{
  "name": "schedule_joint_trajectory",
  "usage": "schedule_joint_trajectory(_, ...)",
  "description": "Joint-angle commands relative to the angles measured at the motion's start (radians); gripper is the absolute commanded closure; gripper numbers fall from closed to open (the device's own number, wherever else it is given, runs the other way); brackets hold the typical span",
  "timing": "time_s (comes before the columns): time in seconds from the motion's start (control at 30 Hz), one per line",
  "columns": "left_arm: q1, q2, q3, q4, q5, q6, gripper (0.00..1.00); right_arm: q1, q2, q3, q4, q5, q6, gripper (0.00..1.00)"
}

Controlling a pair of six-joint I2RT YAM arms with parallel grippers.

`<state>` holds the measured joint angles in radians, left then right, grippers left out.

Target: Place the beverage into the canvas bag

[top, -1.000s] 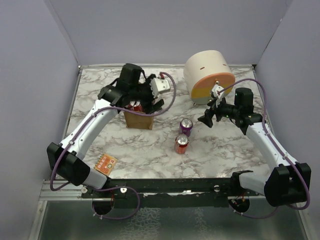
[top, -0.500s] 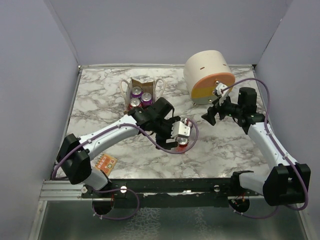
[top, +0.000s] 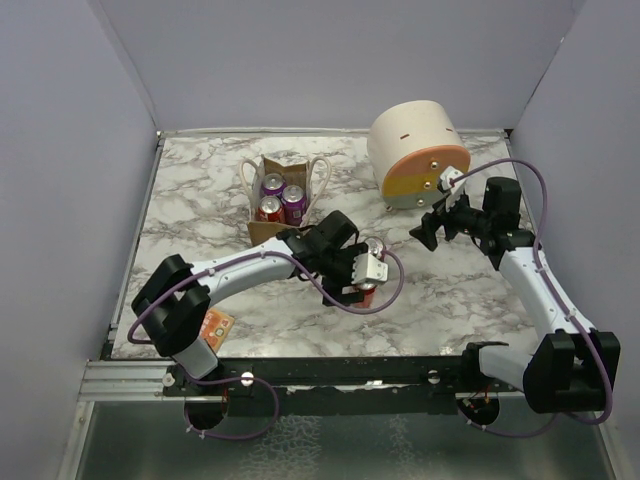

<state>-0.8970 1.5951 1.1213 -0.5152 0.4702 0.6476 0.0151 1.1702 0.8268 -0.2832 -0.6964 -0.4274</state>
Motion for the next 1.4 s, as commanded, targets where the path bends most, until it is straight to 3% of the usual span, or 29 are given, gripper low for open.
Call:
schedule_joint_trajectory(0.0,-0.032,0.028,0.001,0.100,-0.012,-0.038,0.14,-0.008,-0.027,-0.010,0.037,-0.013,-0.002,0.00)
schedule_joint_trajectory(0.77,-0.086,0.125,0.078,0.179,-0.031,-0.245,0.12,-0.009,-0.017,-0.018,0.036,-0.032,-0.009,0.00)
schedule_joint_trajectory(1.13,-0.086,0.132,0.116,0.163,-0.004,-0.278,0.33,-0.009,-0.015,-0.017,0.036,-0.028,-0.013,0.00)
schedule_joint_trajectory(1.37,-0.085,0.121,0.150,0.117,0.007,-0.262,0.53,-0.009,-0.012,-0.019,0.036,-0.026,-0.014,0.00)
